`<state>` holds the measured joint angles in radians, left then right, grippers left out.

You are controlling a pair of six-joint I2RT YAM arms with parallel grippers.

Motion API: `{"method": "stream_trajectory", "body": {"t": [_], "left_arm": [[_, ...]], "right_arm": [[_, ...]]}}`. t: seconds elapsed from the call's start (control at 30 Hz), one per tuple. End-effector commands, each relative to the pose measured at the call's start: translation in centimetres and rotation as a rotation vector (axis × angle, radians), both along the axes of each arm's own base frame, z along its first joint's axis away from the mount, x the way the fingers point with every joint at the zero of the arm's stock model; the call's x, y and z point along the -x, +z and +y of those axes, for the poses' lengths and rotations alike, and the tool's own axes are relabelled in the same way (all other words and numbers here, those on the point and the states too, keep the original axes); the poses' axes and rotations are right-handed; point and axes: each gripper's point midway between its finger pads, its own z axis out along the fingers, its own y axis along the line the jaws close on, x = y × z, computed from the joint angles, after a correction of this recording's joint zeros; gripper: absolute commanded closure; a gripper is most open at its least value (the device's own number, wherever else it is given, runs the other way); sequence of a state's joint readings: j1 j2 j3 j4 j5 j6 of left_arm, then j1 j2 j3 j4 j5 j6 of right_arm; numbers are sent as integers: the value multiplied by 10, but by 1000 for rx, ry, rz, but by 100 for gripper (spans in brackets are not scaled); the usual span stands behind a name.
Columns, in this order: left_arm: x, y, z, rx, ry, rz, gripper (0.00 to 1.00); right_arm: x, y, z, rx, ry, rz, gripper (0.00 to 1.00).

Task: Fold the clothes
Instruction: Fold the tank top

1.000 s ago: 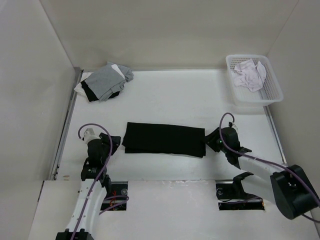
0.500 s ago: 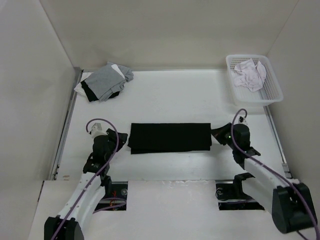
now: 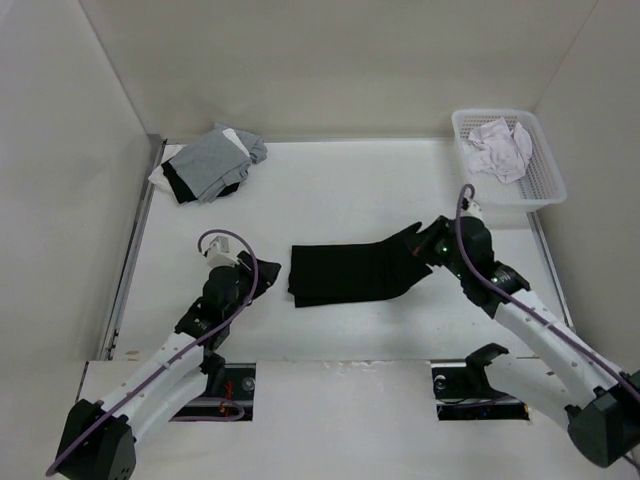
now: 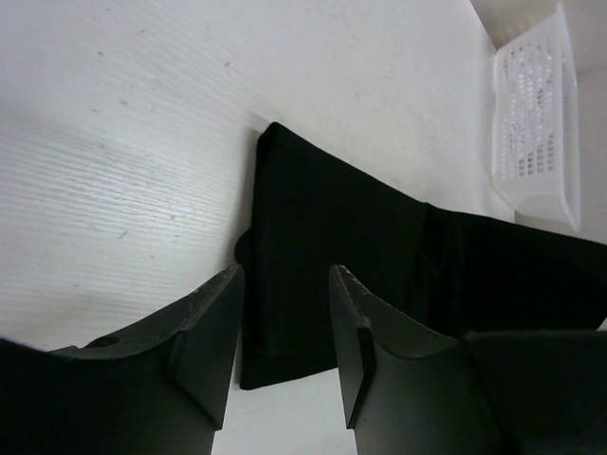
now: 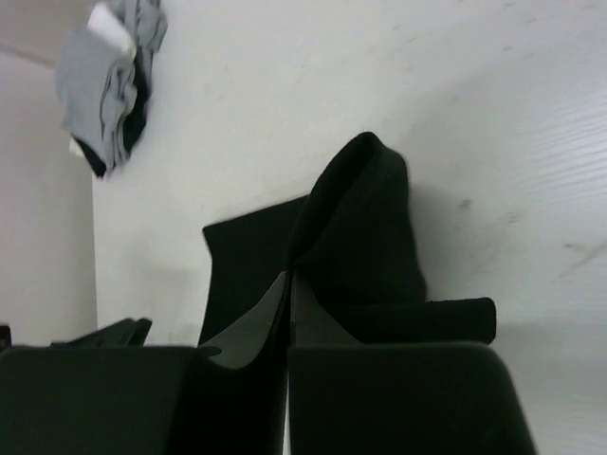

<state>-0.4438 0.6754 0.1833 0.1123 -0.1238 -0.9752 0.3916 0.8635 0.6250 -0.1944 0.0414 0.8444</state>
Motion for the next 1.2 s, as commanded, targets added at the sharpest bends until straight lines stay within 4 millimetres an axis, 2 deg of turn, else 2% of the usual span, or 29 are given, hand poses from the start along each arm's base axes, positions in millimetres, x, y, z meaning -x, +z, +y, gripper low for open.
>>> {"method": "stream_trajectory", "body": {"t": [0.0,0.13,0.27,0.37,0.53,0.57,0.63,0.7,0.77,0.8,0.87,0.97,1.03,1.1,1.17], "left_arm": [[-10,44,-18,64,-33,-109,60],[-2,53,-30,90,-100,-120,60],[5,68,-29,135,-122,-167,60],[9,74,-21,148,-114,-188,60],[15,86,-7,174,-110,-218,60],[15,89,-4,179,-105,-224,60],[15,93,3,184,-94,-232,60],[14,95,4,182,-95,-230,60],[14,95,3,185,-98,-227,60],[13,94,3,186,-96,-225,60],[11,91,6,183,-78,-217,60],[4,87,9,167,-57,-204,60],[-2,83,10,155,-48,-197,60],[-7,80,5,146,-59,-184,61],[-11,73,-5,131,-88,-166,68]], "right_arm": [[0,23,27,59,6,0,100],[3,38,71,76,45,32,100],[6,43,122,91,78,67,100],[3,35,161,103,93,105,100],[-4,10,226,89,129,169,96],[-5,6,241,81,141,172,93],[-5,1,268,69,175,178,80],[-1,3,285,63,205,167,67],[6,15,287,50,225,139,60],[9,24,285,43,232,117,60],[16,45,271,21,238,56,60],[30,72,237,-44,235,-24,64],[34,74,209,-77,232,-65,72],[36,63,178,-83,227,-84,85],[39,48,147,-92,211,-88,97]]}}
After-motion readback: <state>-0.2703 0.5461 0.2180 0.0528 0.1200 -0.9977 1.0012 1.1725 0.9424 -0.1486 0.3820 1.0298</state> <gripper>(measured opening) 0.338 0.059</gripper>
